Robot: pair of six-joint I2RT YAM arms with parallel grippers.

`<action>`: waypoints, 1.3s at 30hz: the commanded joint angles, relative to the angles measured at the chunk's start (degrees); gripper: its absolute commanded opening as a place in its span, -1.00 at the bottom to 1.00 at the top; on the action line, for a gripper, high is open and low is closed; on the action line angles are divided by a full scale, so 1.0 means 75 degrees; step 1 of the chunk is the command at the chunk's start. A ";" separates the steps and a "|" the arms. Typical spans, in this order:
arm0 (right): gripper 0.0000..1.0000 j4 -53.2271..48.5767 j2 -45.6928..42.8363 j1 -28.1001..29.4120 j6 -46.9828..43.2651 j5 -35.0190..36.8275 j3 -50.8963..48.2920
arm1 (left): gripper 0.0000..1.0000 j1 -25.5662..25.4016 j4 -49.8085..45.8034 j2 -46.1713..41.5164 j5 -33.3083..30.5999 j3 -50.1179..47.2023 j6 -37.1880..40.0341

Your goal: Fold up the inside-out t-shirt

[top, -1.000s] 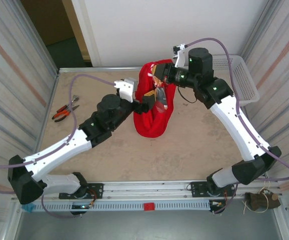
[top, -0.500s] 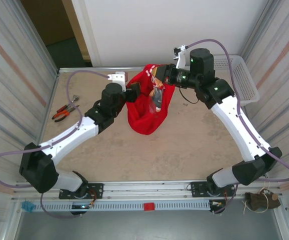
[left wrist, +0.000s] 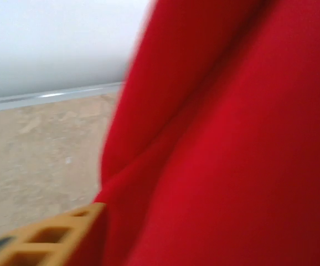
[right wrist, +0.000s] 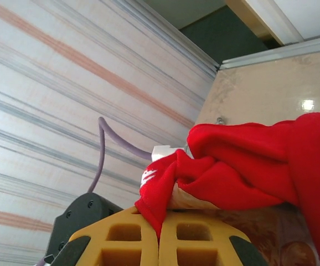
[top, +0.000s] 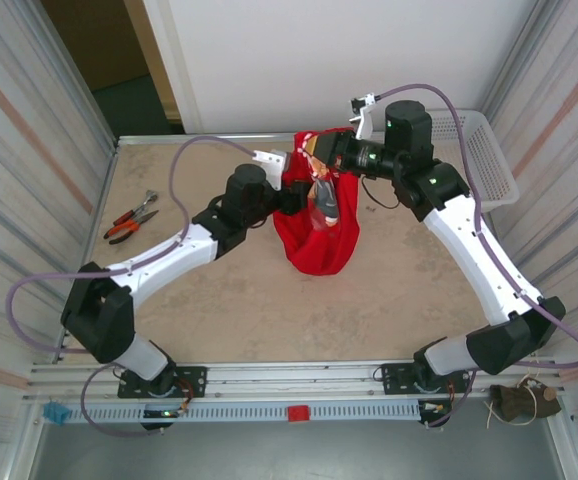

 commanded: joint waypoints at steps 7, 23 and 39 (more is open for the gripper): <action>-1.00 0.1064 -0.0728 -0.1864 0.0423 -0.0638 -0.1802 | -1.00 0.1361 0.1693 -0.0724 0.4433 0.0189 -0.1933; 0.02 -0.0270 -0.2359 -0.0100 -0.0715 0.2759 -0.3445 | -1.00 0.1998 0.3021 -0.0605 0.5967 0.0366 -0.3923; 0.32 0.0803 -0.0266 0.1837 -0.1187 0.4311 -0.3616 | -1.00 0.1951 0.2842 -0.0593 0.5900 0.0559 -0.4140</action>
